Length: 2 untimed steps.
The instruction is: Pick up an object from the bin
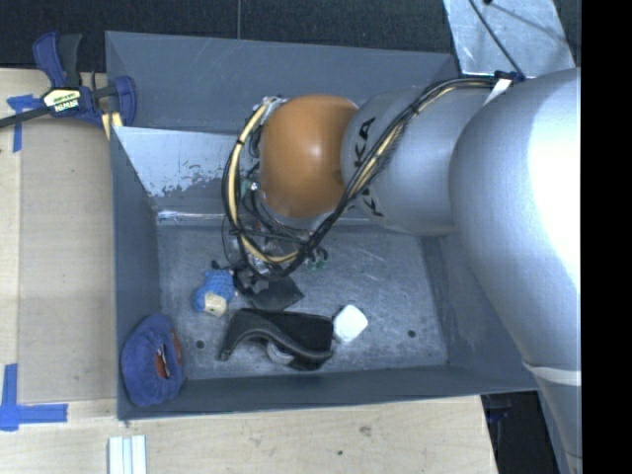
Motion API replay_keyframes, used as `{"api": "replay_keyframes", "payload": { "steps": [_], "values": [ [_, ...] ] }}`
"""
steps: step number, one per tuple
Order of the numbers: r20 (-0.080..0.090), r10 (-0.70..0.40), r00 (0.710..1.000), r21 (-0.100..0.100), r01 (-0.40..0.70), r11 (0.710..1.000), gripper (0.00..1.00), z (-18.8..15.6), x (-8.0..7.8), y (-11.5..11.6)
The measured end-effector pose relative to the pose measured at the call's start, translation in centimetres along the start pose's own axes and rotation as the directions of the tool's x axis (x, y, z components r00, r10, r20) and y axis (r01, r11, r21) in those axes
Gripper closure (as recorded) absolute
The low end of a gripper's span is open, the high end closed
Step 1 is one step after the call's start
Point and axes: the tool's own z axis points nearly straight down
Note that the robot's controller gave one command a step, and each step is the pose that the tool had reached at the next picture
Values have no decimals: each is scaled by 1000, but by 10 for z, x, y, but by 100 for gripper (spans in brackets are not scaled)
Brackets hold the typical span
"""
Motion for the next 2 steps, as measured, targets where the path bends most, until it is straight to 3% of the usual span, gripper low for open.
{"api": "replay_keyframes", "payload": {
  "steps": [1,2],
  "values": [
    [7,-10,1000,2,10,1000,100,-124,-4,-7],
    [4,-258,966,2,258,966,100,-187,-2,-8]
  ]
}}
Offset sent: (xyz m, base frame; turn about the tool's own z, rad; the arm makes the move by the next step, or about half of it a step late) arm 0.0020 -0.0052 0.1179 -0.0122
